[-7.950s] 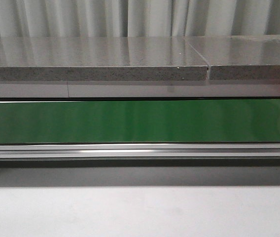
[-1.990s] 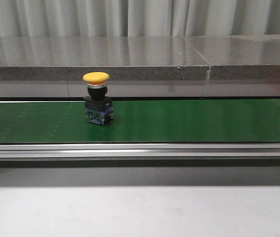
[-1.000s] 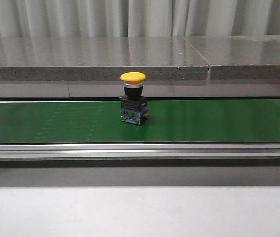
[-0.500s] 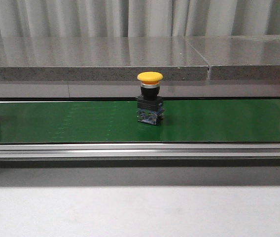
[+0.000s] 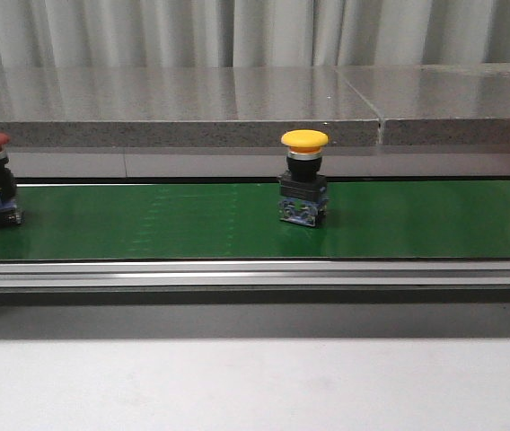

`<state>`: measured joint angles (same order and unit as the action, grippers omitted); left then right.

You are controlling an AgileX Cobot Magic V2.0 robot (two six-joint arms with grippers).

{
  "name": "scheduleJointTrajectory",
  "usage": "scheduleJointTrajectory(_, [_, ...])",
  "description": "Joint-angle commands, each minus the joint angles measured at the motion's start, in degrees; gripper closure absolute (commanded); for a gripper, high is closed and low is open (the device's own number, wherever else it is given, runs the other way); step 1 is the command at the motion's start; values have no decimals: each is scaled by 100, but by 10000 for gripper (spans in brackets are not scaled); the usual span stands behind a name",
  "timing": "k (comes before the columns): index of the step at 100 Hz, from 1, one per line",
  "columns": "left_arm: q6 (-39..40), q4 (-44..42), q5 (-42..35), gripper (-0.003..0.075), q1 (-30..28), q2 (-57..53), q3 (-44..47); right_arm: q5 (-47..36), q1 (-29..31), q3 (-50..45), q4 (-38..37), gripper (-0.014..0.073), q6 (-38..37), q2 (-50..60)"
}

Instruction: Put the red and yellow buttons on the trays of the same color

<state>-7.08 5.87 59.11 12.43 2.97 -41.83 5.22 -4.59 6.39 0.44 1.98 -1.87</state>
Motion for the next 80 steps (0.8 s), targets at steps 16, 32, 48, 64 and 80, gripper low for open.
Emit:
scheduleJointTrajectory(16, [50,49,-418,741,58,86,-115,492,42,1376,-44,658,40,-1318])
scheduleJointTrajectory(32, [50,49,-418,741,58,86,-115,820,42,2106,-44,658,40,-2235])
scheduleJointTrajectory(48, [50,49,-418,741,58,86,-115,622,31,2235,-44,658,40,-2721])
scheduleJointTrajectory(64, [50,49,-418,741,45,86,-115,328,-17,2402,-44,658,40,-2880])
scheduleJointTrajectory(80, [50,49,-418,741,45,86,-115,1198,-25,3100,145,658,40,-3463])
